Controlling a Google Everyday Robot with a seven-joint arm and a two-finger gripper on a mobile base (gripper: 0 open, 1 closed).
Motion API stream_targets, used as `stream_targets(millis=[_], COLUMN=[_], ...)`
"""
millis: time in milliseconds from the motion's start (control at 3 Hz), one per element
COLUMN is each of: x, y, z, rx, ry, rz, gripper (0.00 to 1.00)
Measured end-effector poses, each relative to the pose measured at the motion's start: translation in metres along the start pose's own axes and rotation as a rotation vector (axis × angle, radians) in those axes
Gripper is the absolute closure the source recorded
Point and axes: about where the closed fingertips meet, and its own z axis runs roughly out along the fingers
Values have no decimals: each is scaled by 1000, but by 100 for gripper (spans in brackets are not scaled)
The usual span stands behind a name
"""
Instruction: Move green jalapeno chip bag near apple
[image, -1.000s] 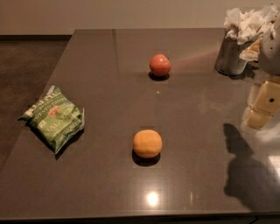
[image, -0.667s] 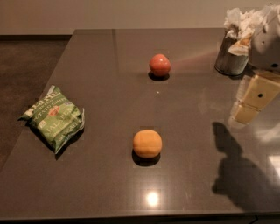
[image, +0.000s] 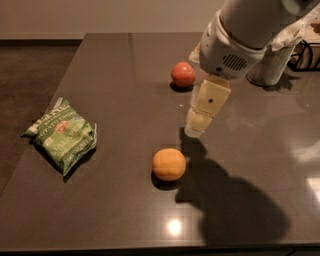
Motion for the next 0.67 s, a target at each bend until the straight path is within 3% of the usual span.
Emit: stream_targets(millis=[333,667], x=[-53,-99], y=[0,13], z=[48,82], rx=[-77,-136], ry=[-27,-55], rz=[-12,-37], gripper=[0,0])
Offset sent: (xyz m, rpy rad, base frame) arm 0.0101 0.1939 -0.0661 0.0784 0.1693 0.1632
